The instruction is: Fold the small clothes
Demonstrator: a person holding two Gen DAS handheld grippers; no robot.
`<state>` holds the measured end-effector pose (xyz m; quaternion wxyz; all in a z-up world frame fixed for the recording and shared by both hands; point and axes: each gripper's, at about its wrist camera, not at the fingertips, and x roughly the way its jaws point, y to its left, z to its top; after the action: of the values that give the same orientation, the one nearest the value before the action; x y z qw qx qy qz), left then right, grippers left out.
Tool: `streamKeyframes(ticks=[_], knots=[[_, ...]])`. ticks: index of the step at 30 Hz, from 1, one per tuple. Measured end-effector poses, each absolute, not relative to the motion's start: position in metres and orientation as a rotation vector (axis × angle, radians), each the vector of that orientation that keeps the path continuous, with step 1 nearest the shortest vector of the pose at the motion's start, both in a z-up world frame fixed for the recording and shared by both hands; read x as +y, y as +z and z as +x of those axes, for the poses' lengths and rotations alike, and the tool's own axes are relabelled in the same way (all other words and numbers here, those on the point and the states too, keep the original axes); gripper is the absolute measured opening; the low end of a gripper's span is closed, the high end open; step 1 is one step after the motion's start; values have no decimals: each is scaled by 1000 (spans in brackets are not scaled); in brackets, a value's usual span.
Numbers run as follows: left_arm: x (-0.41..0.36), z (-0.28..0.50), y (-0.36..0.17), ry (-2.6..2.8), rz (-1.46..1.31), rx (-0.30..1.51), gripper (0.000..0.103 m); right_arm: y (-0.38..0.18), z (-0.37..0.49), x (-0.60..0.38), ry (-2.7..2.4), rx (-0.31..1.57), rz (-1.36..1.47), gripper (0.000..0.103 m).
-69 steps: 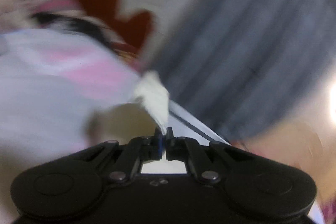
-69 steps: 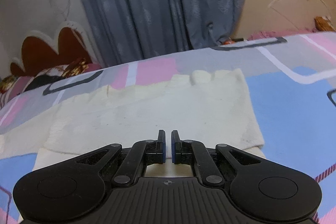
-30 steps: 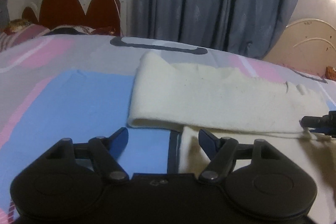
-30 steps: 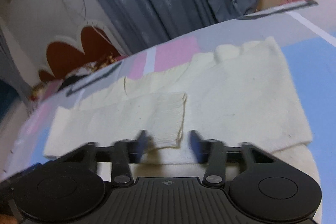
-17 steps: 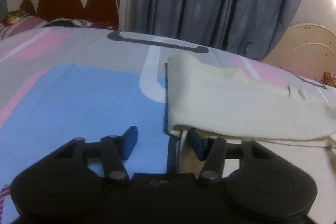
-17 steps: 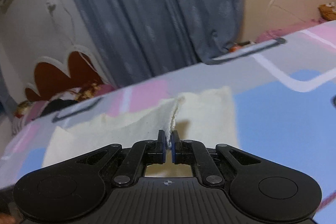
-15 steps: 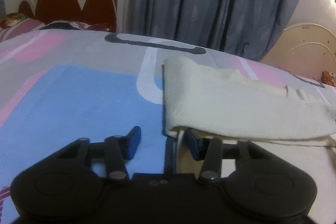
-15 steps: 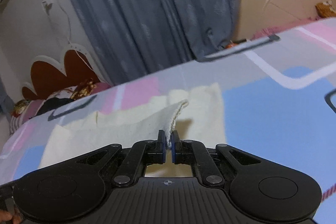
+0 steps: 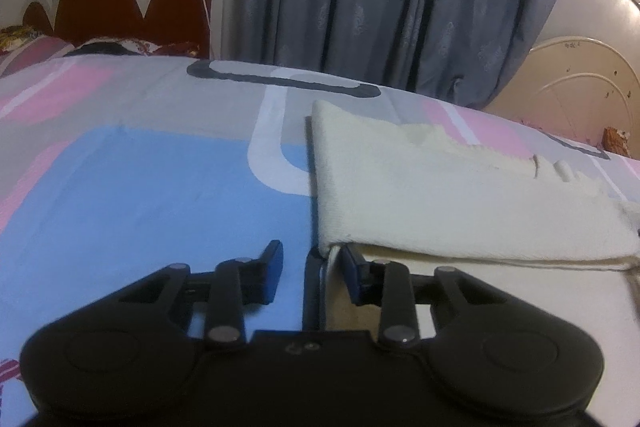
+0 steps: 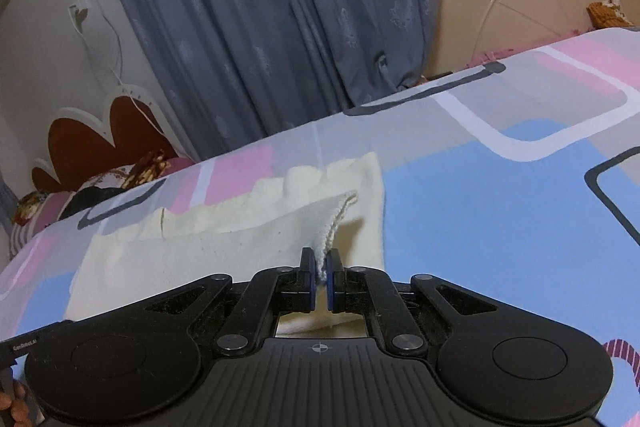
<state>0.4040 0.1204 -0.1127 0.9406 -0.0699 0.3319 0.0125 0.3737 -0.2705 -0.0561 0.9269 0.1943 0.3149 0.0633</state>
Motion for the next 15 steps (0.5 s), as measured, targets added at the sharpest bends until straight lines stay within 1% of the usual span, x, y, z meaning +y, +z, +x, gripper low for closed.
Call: streamKeyframes(ticks=[10,14,15], knots=[[116,409,-109,18,-79,702,33,-62,372,-266,117,668,363,4],[116,407,-111,8,-60,721,35,-74,379,-269,90,708,371,4],[115,405,-109,6,-50,730,37,-76,379,-270,69,722,361,4]])
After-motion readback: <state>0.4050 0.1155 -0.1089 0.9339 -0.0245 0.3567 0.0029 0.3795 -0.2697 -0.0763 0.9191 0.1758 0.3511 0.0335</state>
